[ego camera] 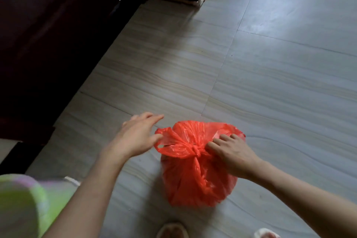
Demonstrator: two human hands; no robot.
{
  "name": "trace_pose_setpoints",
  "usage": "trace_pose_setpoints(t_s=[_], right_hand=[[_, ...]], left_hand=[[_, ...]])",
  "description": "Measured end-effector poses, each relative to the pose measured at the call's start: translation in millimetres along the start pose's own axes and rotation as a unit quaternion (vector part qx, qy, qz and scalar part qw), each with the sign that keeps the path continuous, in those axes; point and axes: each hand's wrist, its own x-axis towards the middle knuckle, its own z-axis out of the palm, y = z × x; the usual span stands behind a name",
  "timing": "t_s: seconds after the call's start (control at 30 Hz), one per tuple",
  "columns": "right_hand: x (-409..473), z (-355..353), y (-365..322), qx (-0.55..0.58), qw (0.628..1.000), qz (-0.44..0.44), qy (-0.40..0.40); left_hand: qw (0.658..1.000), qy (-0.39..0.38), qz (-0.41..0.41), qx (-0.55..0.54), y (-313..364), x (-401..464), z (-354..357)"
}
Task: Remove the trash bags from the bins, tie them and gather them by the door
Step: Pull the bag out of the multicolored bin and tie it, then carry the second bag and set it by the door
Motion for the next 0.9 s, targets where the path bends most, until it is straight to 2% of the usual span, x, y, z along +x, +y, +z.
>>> trace_pose_setpoints(t_s=[0.03, 0.07, 0.17, 0.23, 0.3, 0.37, 0.43, 0.5, 0.6, 0.7, 0.9], right_hand=[[-1.8, -2.5, -4.5, 0.025, 0.999, 0.023, 0.002], [-5.9, -7.7, -11.2, 0.071, 0.996, 0.050, -0.003], [-24.7, -37.9, -31.6, 0.153, 0.980, 0.124, -0.013], [-38.5, -68.1, -34.4, 0.178, 0.970, 0.166, -0.021], [-49.3, -106.8, -26.9, 0.206, 0.953, 0.220, -0.015], [-63.8, -159.8, -8.0, 0.235, 0.934, 0.266, -0.028], [-81.8, -211.4, 2.6, 0.220, 0.931, 0.289, -0.017], [-115.5, -299.3, 27.8, 0.229, 0.917, 0.326, -0.023], [-149.3, -392.1, 59.1, 0.233, 0.905, 0.357, 0.011], [-177.1, -485.6, 98.8, 0.258, 0.876, 0.404, 0.054], [-212.0, -603.8, 204.8, 0.236, 0.846, 0.467, 0.101]], left_hand=[[0.999, 0.036, 0.022, -0.027, 17.9, -1.0, 17.4], [0.998, 0.032, 0.025, -0.053, 36.9, -7.6, 31.8], [0.992, -0.069, -0.033, -0.098, 74.3, -35.2, 58.8], [0.991, -0.049, -0.057, -0.115, 92.5, -55.6, 45.4], [0.990, -0.003, -0.035, -0.133, 111.5, -71.4, 16.4], [0.990, 0.008, -0.018, -0.140, 143.0, -82.2, -31.9], [0.987, 0.017, 0.003, -0.157, 175.3, -99.3, -76.9], [0.985, 0.027, 0.018, -0.168, 233.9, -116.1, -157.0], [0.980, 0.064, 0.063, -0.175, 300.5, -127.1, -239.0], [0.974, 0.101, 0.080, -0.187, 371.0, -135.9, -322.8], [0.960, 0.140, 0.145, -0.196, 470.6, -100.7, -441.8]])
